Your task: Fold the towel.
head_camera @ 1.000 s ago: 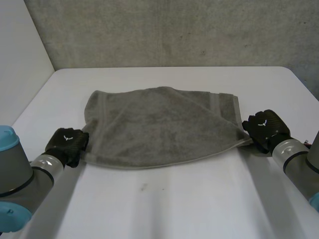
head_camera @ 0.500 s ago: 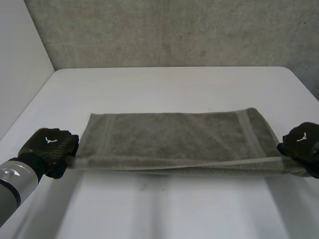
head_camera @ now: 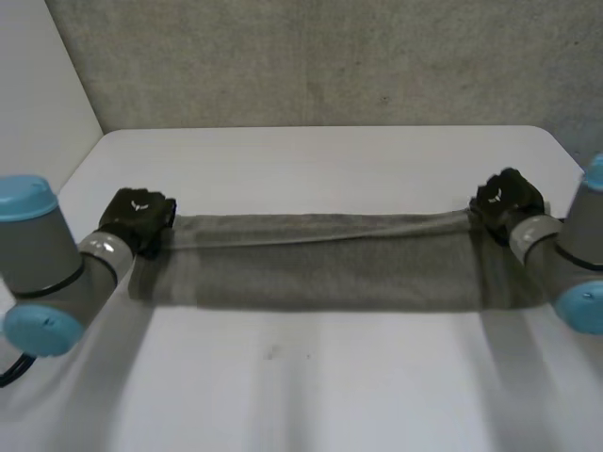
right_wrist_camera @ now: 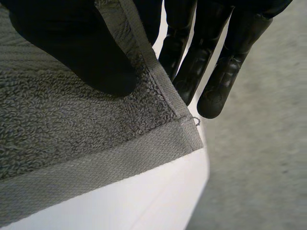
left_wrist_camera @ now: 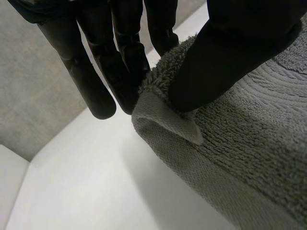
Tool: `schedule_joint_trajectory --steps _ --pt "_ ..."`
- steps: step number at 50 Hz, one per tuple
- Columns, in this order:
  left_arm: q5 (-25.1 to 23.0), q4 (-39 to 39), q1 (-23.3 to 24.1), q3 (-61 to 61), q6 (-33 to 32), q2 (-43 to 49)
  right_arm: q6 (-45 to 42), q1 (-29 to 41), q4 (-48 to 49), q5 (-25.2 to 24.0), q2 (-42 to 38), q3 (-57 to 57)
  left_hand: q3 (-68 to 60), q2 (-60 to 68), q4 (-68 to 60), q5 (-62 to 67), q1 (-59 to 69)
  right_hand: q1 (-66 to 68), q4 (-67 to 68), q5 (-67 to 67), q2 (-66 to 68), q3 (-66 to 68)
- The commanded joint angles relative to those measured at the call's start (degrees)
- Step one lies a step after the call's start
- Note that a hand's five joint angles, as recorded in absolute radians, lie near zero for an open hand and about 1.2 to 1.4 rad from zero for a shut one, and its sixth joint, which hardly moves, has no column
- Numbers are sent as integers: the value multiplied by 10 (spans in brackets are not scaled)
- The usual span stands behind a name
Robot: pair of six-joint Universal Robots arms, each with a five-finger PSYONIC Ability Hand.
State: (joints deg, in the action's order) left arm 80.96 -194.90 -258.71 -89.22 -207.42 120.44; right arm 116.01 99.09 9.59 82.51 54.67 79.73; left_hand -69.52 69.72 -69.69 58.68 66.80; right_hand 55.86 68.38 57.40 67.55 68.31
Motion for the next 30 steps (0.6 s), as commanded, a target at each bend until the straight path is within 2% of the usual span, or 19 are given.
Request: schedule_joint_trajectory --steps 1,3,4,5,6,7,8,12,21,23,26,30 --pt "51 -13 22 135 3 117 -2 22 87 6 -128 -122 -105 103 -103 113 132 241 116 126 125 117" --pt "53 -15 22 145 3 128 -2 24 88 6 -147 -143 -105 103 -103 113 132 241 116 126 125 117" --pt "53 -18 22 151 3 135 -1 28 89 9 -162 -158 25 -27 27 -16 2 49 -76 -67 -68 -76" --pt "53 -18 22 151 3 135 -1 28 89 9 -163 -158 26 -28 28 -18 1 47 -78 -68 -70 -78" --pt "54 -19 22 154 4 139 -1 30 89 18 -171 -171 429 -431 431 -421 -402 -368 -493 -483 -485 -492" --pt "54 -19 22 154 4 139 0 32 90 33 -175 -177 433 -435 435 -425 -406 -459 -584 -574 -575 -583" --pt "55 -20 23 155 6 138 0 32 90 33 -175 -177 595 -597 596 -586 -568 -459 -584 -574 -575 -583" --pt "55 -35 35 154 9 122 43 34 93 72 -154 -176 595 -597 597 -587 -568 -459 -584 -574 -575 -583" --pt "56 -44 38 109 12 38 157 27 71 71 -40 -95 595 -597 597 -587 -568 -459 -584 -574 -575 -583" --pt "56 -45 38 68 17 -6 167 25 36 63 11 -50 595 -597 597 -587 -568 -459 -584 -574 -575 -583" --pt "54 -45 39 42 22 -28 168 23 11 49 31 -29 595 -597 597 -587 -568 -459 -584 -574 -575 -583" --pt "53 -55 43 -38 49 -82 177 -23 -78 0 63 23 595 -597 597 -587 -568 -459 -584 -574 -575 -583"
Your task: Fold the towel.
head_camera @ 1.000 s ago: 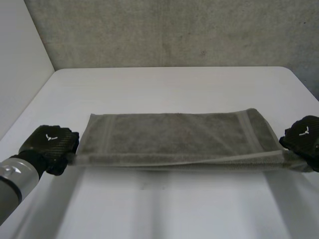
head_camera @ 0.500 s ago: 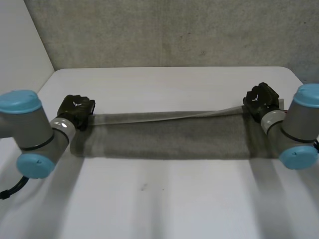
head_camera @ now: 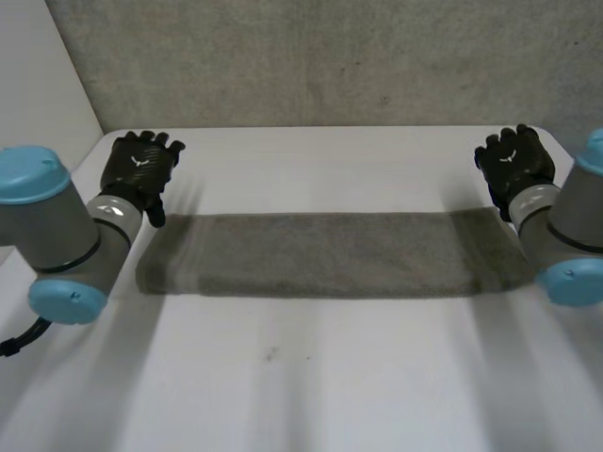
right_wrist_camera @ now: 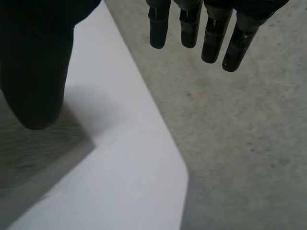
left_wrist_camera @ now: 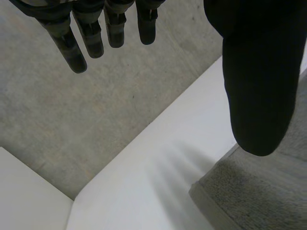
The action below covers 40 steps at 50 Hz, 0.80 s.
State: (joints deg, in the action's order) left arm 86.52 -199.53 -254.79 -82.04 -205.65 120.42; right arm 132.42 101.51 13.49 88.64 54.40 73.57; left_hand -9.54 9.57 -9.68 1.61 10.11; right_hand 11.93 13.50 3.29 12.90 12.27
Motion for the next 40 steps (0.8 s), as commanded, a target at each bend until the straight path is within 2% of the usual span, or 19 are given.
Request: schedule_joint_trajectory --steps 1,5,10,12,15,17,18,20,24,29,30,31,33,34,36,40 --pt "-4 -16 4 -137 44 -93 17 -65 -143 -73 74 99 -5 4 -3 -16 -1 -19 -35 -33 -29 -23" --pt "-5 -38 5 -184 68 -102 31 -90 -170 -92 82 120 -5 4 -3 -16 -1 1 -14 -12 -8 -2" --pt "-6 -85 5 -226 76 -103 63 -128 -155 -131 74 139 -5 4 -3 -16 -1 126 110 113 116 123" --pt "-6 -96 6 -230 76 -103 67 -141 -126 -156 44 144 -5 4 -3 -16 -1 227 211 213 217 223" --pt "-6 -107 6 -232 76 -104 66 -143 -112 -160 32 144 -5 4 -3 -16 -1 276 260 262 266 272" --pt "-6 -108 5 -231 77 -104 62 -151 -93 -160 19 144 -5 4 -3 -16 -1 391 376 378 382 388" --pt "-6 -108 5 -231 77 -104 62 -151 -93 -160 18 144 -5 4 -3 -16 -1 392 376 378 382 389" --pt "-6 -108 2 -233 77 -104 63 -161 -78 -164 7 138 -5 4 -3 -16 -1 660 644 646 650 656" --pt "-6 -108 1 -233 78 -104 65 -168 -65 -164 0 131 -5 4 -3 -16 -1 681 665 667 671 677" --pt "-5 -108 2 -235 79 -104 64 -193 -61 -138 11 120 -5 4 -3 -16 -1 681 665 667 671 677" --pt "-5 -108 3 -236 79 -104 60 -201 -58 -116 18 117 -5 4 -3 -16 -1 681 665 667 671 677" --pt "-5 -108 3 -236 79 -104 60 -201 -58 -116 18 117 -5 4 -3 -16 -1 681 665 667 671 677" --pt "-5 -108 5 -236 79 -104 51 -207 -47 -59 30 106 -5 4 -3 -16 -1 681 665 667 671 677" --pt "-5 -108 5 -236 79 -104 51 -207 -47 -58 30 106 -5 4 -3 -16 -1 681 665 667 671 677" --pt "-5 -108 6 -237 79 -105 29 -211 -30 -19 42 102 -5 4 -3 -16 -1 681 665 667 671 677" --pt "-5 -108 7 -237 78 -105 -4 -207 -20 -2 66 105 -5 4 -3 -16 -1 681 665 667 671 677"
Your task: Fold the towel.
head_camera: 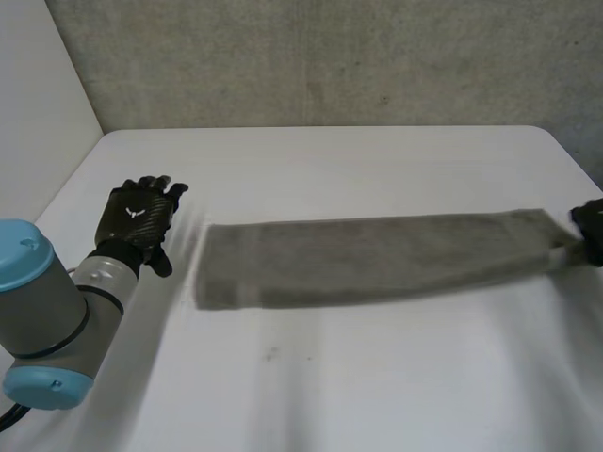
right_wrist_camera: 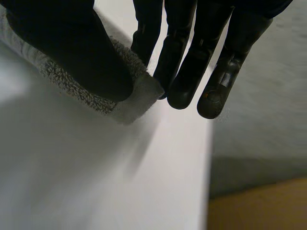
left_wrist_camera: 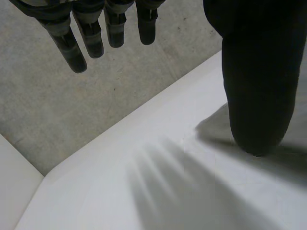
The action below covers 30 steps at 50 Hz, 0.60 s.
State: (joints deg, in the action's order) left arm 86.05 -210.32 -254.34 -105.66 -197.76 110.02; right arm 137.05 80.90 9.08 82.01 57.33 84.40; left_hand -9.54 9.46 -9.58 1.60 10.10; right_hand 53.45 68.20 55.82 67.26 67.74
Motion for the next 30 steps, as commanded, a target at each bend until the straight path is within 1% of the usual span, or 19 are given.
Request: schedule_joint_trajectory --steps 1,2,4,5,7,8,9,10,12,13,15,16,17,18,20,21,23,26,30 --pt "0 0 2 -1 0 -1 -60 2 31 62 45 -1 -5 5 -4 -16 -1 266 118 142 127 123" --pt "0 0 2 -1 0 -1 -60 2 31 62 45 -1 -5 5 -4 -16 -1 266 118 142 127 123" --pt "0 0 2 -1 0 0 -58 45 50 59 62 4 -5 5 -4 -16 -1 266 118 142 127 123" --pt "0 0 2 -1 0 0 -58 45 50 59 62 4 -5 5 -4 -16 -1 266 118 142 127 123" --pt "1 0 2 -1 0 -1 -57 129 68 42 81 0 -5 5 -4 -16 -1 266 118 142 127 123" --pt "1 0 2 -1 0 -1 -57 130 68 42 81 0 -5 5 -4 -16 -1 266 118 142 127 123" --pt "2 0 1 -1 1 -2 -59 169 77 27 87 0 -5 5 -4 -16 -1 266 118 142 127 123" --pt "2 0 1 -1 1 -2 -59 169 77 27 87 0 -5 5 -4 -16 -1 266 118 142 127 123" --pt "2 0 1 -1 1 -2 -64 241 98 -23 86 -3 -5 5 -4 -16 -1 266 118 142 127 123" --pt "2 0 1 -1 1 -2 -64 241 98 -23 86 -3 -5 5 -4 -16 -1 266 118 142 127 123" --pt "3 0 0 -1 1 -2 -71 311 117 -83 70 -11 -5 5 -4 -16 -1 266 118 142 127 123" --pt "3 0 0 -1 1 -2 -72 312 118 -84 70 -11 -5 5 -4 -16 -1 266 118 142 127 123" --pt "3 0 0 -2 1 -2 -78 346 124 -110 53 -19 -5 5 -4 -16 -1 266 118 142 127 123" --pt "3 0 0 -2 1 -2 -79 347 125 -110 52 -19 -5 5 -4 -16 -1 266 118 142 127 123" --pt "4 0 1 -3 1 -4 -105 418 131 -143 7 -47 -5 5 -4 -16 -1 266 118 142 127 123" --pt "3 0 1 -3 1 -4 -105 419 131 -143 7 -47 -5 5 -4 -16 -1 266 118 142 127 123" --pt "3 0 0 -7 1 -9 -138 470 128 -170 -37 -70 -5 5 -4 -16 -1 266 118 142 127 123" --pt "3 0 0 -7 1 -11 -153 486 130 -176 -59 -78 -5 5 -4 -16 -1 266 118 142 127 123" --pt "3 0 2 -8 1 -12 -183 514 125 -173 -124 -98 -5 5 -4 -16 -1 266 118 142 127 123"
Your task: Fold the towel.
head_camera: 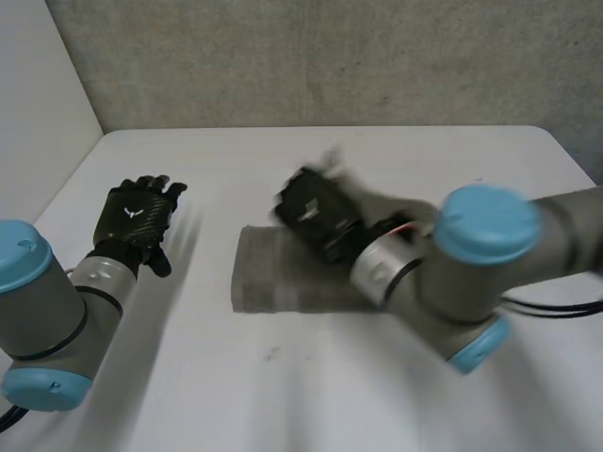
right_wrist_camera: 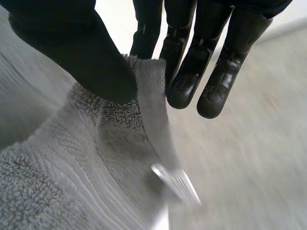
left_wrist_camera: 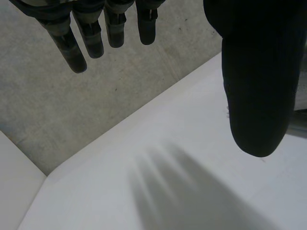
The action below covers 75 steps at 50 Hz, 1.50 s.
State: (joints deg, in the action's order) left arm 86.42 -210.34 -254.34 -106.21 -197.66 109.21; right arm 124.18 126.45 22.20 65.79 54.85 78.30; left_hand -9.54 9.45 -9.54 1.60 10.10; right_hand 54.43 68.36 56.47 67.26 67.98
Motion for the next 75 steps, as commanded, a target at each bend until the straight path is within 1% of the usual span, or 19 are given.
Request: schedule_joint_trajectory --steps 1,2,3,4,6,8,10,14,20,25,34,39,41,42,44,46,59,68,75 --pt "0 0 2 -2 0 -4 -60 63 -8 -8 -112 -39 -5 6 -5 -16 -1 223 84 103 95 87" --pt "0 0 2 -2 0 -4 -60 64 -8 -8 -112 -39 -5 6 -5 -16 -1 223 83 102 94 87" --pt "0 -1 2 -2 0 -3 -60 67 -7 -5 -115 -39 -5 6 -5 -16 -1 58 -82 -63 -71 -78" --pt "0 -1 2 -2 0 -3 -60 67 -7 -5 -115 -39 -5 6 -5 -16 -1 56 -83 -64 -72 -79" --pt "-1 0 4 -3 0 -4 -46 65 -7 1 -100 -37 -5 6 -5 -16 -1 -341 -480 -461 -469 -476" --pt "-1 -1 6 -3 0 -4 -31 64 -7 8 -79 -32 -5 6 -5 -16 -1 -444 -584 -565 -573 -580" --pt "-2 -1 9 -2 0 -4 -4 62 -7 22 -53 -25 -5 6 -5 -16 -1 -444 -584 -565 -573 -580" --pt "-2 -2 28 6 2 -6 146 25 -8 76 20 17 -5 6 -5 -16 -1 -444 -584 -565 -573 -580" --pt "-3 -5 70 23 5 -7 332 -60 -29 95 99 97 -5 6 -5 -16 -1 -444 -584 -565 -573 -580" --pt "-3 -5 131 62 26 6 383 -123 -65 90 111 145 -5 6 -5 -16 -1 -444 -584 -565 -573 -580" --pt "0 -1 192 134 52 83 361 -187 -87 88 101 189 -7 8 -7 -14 1 -444 -584 -565 -573 -580" --pt "4 4 192 161 53 127 360 -214 -83 87 70 195 -8 9 -8 -12 3 -279 -418 -399 -407 -414" --pt "4 7 190 160 54 133 360 -226 -82 83 50 193 -8 9 -8 -12 3 -95 -234 -215 -223 -230" --pt "4 7 190 160 54 133 360 -226 -82 83 50 193 -8 9 -8 -12 3 -94 -233 -214 -222 -229" --pt "6 8 187 153 54 132 359 -239 -83 71 42 190 -7 8 -7 -14 1 199 60 79 71 64" --pt "9 9 186 148 53 129 358 -243 -82 70 45 189 -8 9 -8 -12 3 255 116 135 127 120" --pt "53 36 168 85 48 66 234 -225 -81 84 128 167 -5 6 -5 -16 -1 256 116 135 127 120" --pt "54 36 134 39 55 17 103 -11 -81 82 72 69 -5 6 -5 -16 -1 256 116 135 127 120" --pt "56 37 111 22 55 3 59 70 -80 70 -13 37 -5 6 -5 -16 -1 256 116 135 127 120"
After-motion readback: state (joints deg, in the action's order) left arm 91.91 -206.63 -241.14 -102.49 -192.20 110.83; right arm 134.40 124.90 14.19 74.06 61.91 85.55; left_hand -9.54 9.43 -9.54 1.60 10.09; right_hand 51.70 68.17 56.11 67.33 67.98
